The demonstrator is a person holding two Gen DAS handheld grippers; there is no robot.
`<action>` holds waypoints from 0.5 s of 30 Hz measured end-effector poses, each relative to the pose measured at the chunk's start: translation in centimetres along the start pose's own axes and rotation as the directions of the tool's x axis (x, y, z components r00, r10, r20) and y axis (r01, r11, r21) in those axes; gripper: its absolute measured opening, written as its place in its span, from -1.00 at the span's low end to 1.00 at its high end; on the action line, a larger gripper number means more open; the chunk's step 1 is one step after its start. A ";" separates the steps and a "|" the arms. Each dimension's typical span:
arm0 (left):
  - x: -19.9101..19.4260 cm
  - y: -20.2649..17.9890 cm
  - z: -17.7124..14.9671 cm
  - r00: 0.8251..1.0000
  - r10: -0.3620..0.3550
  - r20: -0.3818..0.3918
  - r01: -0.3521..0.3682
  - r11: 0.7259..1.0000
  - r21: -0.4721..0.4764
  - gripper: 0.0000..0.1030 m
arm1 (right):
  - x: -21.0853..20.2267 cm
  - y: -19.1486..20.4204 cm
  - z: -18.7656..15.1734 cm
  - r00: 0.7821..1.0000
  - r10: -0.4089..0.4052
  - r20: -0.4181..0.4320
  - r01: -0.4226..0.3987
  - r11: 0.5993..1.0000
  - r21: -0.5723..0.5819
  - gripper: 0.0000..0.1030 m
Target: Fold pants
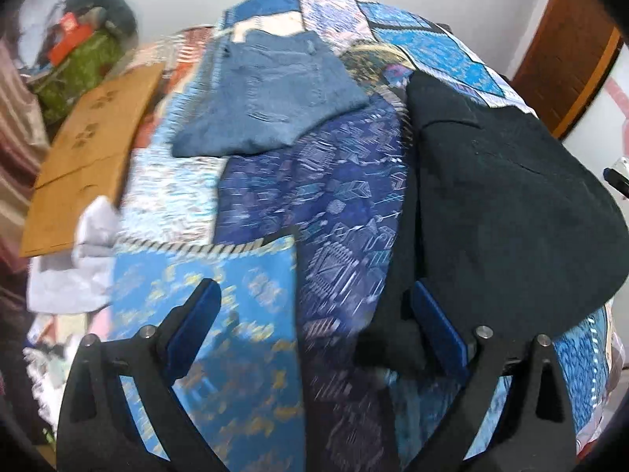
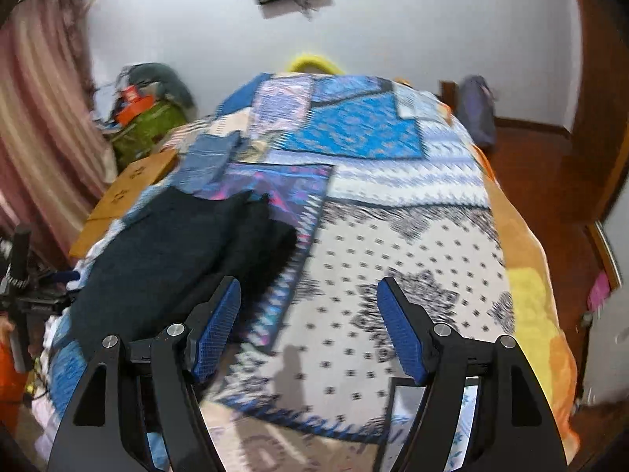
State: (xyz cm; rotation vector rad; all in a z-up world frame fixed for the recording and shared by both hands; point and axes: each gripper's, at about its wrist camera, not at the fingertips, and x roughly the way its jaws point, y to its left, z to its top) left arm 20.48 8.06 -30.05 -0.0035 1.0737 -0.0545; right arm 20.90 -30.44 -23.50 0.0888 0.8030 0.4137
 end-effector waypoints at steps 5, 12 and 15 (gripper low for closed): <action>-5.6 -2.3 0.9 0.989 0.030 0.145 -0.044 0.994 0.097 0.86 | -0.2 3.9 0.8 0.996 0.093 0.012 -0.091 0.990 -0.107 0.33; -7.4 -7.7 4.4 0.962 -0.119 0.248 0.066 0.976 0.209 0.87 | 1.9 9.9 0.9 0.974 0.223 -0.045 -0.228 0.940 -0.255 0.21; -5.2 -9.3 5.4 0.957 -0.212 0.201 0.165 0.960 0.225 0.58 | 4.0 10.8 -0.2 0.965 0.227 -0.127 -0.256 0.922 -0.291 0.01</action>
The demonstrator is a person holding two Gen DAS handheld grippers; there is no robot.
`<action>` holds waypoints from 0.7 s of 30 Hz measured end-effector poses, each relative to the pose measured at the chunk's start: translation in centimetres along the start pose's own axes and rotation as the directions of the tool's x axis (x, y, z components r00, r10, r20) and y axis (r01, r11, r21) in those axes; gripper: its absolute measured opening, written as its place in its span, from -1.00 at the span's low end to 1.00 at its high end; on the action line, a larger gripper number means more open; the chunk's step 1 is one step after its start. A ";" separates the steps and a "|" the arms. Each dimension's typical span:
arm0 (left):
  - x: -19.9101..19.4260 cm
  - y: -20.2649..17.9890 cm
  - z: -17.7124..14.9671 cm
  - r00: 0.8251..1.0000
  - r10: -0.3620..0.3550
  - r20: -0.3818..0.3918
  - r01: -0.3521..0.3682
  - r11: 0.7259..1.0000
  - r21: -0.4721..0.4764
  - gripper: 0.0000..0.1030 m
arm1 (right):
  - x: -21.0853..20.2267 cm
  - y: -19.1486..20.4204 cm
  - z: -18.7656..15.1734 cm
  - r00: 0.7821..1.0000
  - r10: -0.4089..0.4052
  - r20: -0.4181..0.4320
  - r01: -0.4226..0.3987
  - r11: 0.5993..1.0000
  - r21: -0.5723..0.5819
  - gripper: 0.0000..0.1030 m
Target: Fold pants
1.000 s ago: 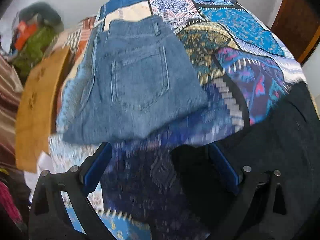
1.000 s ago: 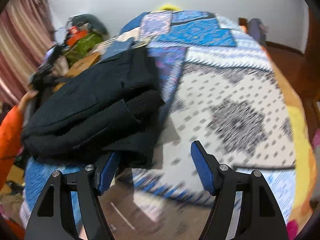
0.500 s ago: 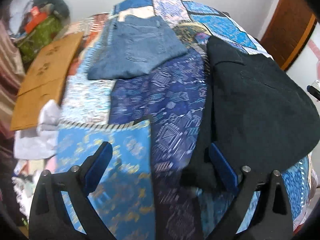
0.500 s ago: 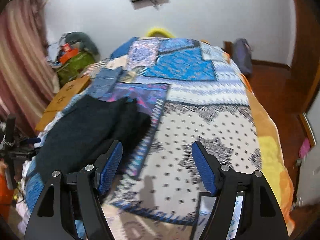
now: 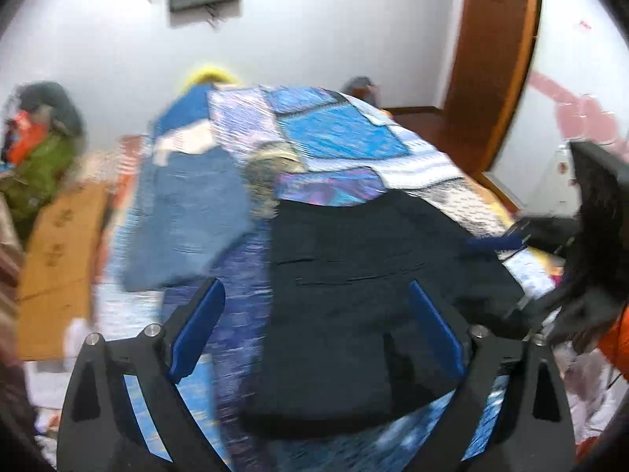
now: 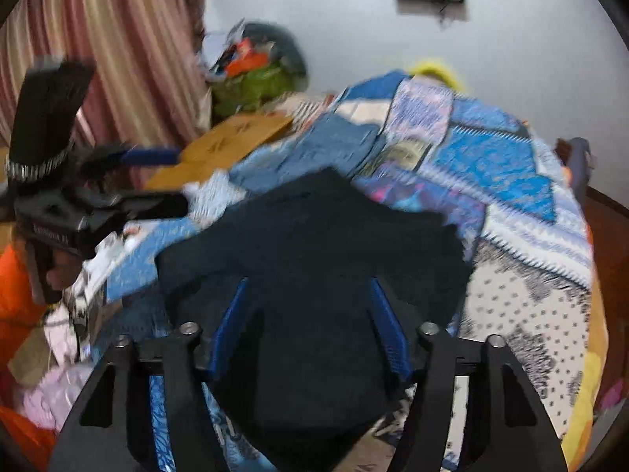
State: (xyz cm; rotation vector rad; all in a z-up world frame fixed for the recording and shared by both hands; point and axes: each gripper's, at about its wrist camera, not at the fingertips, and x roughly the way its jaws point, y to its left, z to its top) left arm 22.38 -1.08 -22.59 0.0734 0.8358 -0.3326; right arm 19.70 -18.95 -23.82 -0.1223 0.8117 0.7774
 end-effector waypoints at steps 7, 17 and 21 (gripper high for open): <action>7.0 -1.1 -1.8 0.985 -0.028 -0.168 0.040 0.997 0.070 0.05 | 1.7 -1.8 -2.5 0.996 0.024 -0.081 -0.020 0.999 0.049 -0.06; 3.9 0.8 -5.3 0.988 -0.002 -0.152 0.011 0.998 0.062 0.13 | -1.5 -2.9 -4.6 0.996 0.004 -0.086 0.006 0.993 0.118 -0.03; 2.4 3.4 -6.5 0.988 0.003 -0.152 -0.010 0.999 -0.048 0.34 | -2.9 -3.6 -5.5 0.995 -0.045 -0.084 0.058 0.984 0.170 0.06</action>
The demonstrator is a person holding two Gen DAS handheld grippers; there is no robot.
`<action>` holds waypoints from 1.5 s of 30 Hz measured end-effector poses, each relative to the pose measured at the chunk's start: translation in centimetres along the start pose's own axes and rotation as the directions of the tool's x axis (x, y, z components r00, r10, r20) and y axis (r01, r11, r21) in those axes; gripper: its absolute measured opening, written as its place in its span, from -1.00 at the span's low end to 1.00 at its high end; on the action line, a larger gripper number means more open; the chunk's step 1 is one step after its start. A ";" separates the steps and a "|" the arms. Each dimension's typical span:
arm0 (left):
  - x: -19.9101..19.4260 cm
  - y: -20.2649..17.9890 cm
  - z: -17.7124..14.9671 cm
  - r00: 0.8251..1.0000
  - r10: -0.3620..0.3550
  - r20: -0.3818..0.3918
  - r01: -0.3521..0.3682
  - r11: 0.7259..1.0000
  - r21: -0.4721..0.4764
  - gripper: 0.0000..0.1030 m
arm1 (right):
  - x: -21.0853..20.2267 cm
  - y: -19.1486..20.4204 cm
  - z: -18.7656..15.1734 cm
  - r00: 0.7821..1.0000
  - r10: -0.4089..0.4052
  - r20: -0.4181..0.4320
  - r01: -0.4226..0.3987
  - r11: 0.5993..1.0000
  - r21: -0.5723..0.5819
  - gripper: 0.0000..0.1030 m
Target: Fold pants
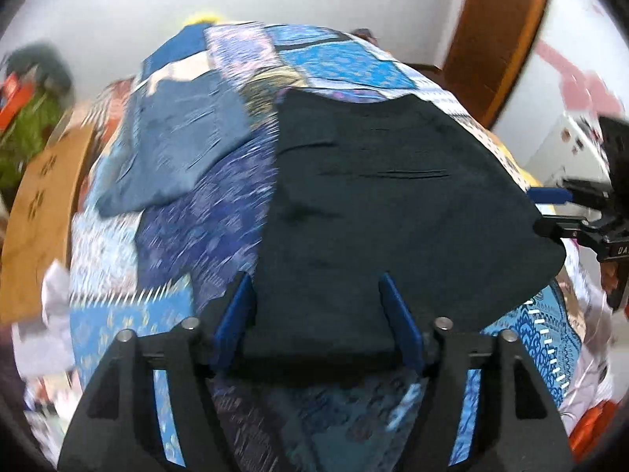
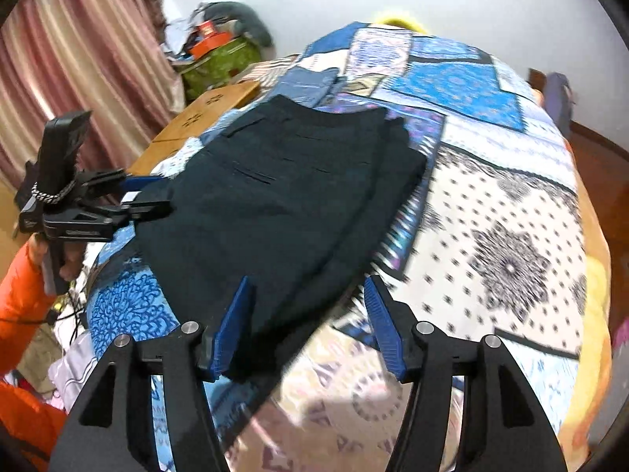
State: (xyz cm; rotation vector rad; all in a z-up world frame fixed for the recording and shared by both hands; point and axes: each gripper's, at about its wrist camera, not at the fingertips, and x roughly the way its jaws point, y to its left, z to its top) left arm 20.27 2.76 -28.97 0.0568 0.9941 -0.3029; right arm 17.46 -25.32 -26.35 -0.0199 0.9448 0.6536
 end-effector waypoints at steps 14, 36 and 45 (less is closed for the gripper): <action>-3.7 5.0 1.9 0.984 0.168 0.059 -0.161 0.982 -0.100 0.38 | -3.4 -3.7 0.8 0.973 -0.228 0.022 0.224 0.968 0.116 0.14; 7.4 0.4 7.6 0.960 -0.189 -0.204 0.184 0.982 -0.047 0.83 | 5.8 -3.6 4.0 0.988 0.119 -0.099 -0.084 0.948 0.307 0.42; 9.8 -0.5 9.0 0.927 -0.286 -0.242 0.268 0.958 -0.105 0.98 | 7.0 -4.1 5.1 0.979 0.189 -0.074 -0.157 0.937 0.312 0.43</action>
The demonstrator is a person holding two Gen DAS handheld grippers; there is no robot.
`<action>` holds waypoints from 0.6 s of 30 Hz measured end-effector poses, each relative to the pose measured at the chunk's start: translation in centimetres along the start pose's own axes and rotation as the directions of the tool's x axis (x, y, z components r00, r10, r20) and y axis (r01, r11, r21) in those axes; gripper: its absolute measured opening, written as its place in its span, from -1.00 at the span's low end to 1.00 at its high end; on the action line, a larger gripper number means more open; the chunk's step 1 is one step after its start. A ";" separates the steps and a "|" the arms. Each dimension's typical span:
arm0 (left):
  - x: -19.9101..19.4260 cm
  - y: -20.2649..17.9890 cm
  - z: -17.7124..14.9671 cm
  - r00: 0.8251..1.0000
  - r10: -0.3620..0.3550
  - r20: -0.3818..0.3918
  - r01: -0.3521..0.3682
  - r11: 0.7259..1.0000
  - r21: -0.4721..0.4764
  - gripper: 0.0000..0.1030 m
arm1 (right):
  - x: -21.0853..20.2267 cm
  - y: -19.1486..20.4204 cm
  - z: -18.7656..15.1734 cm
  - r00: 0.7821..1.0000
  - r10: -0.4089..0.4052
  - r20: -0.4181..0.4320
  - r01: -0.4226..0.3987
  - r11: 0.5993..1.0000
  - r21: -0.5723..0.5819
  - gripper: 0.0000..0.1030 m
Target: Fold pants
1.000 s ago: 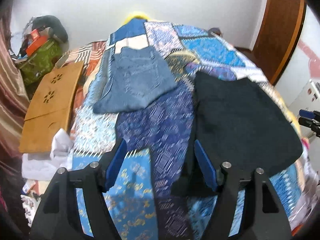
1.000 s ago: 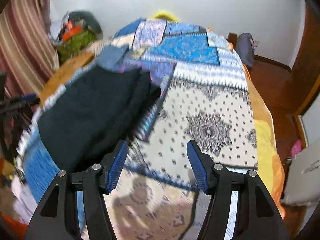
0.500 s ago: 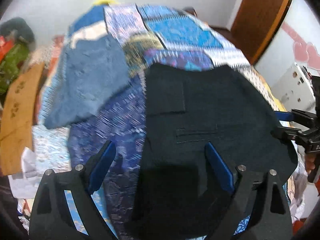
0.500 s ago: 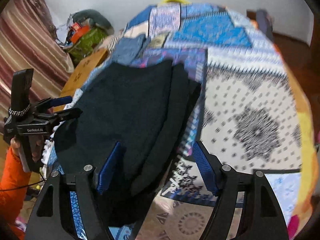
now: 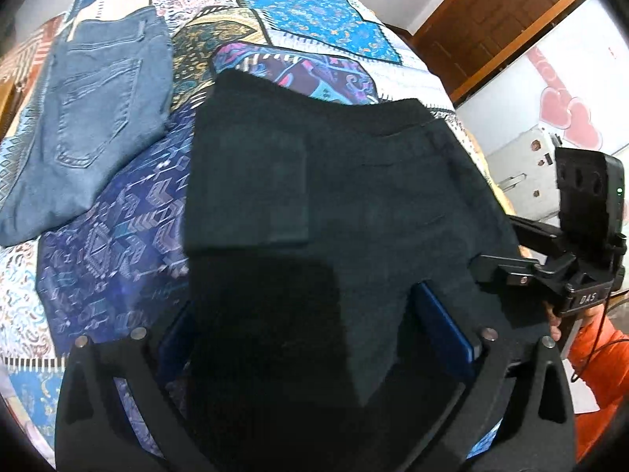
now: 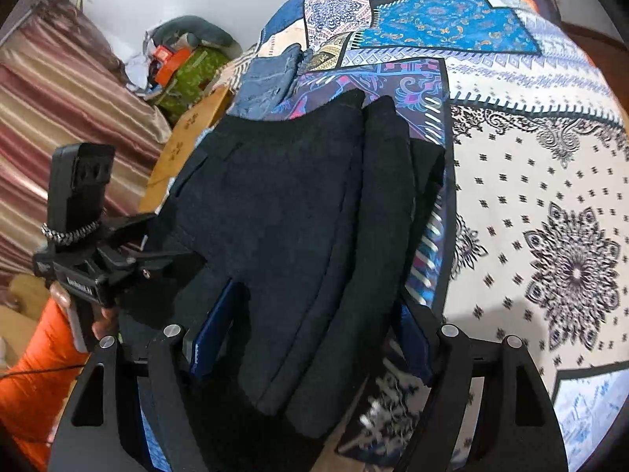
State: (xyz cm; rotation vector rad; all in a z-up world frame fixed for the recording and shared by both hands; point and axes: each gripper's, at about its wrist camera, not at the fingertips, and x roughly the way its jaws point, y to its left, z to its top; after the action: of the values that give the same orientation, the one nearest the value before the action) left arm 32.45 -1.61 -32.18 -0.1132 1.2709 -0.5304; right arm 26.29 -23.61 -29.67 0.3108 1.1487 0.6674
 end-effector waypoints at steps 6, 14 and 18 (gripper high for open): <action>0.5 -0.9 1.9 0.999 0.042 0.004 -0.041 0.999 -0.018 0.72 | 0.2 0.0 1.1 1.000 0.000 0.005 0.000 1.000 -0.027 -0.15; -1.4 -2.3 1.9 0.992 0.106 0.068 -0.107 0.994 0.013 -0.04 | -2.2 2.1 2.2 0.997 -0.031 0.072 0.040 0.991 -0.124 -0.55; -2.6 -3.4 1.1 0.986 0.120 0.120 -0.123 0.992 0.020 -0.17 | -3.7 3.7 2.4 0.992 -0.028 0.120 0.047 0.987 -0.157 -0.58</action>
State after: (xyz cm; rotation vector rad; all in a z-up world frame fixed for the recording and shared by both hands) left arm 31.88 -3.67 -28.33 -0.0433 1.1465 -0.4295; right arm 26.33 -22.83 -23.92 0.1896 0.9803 0.6943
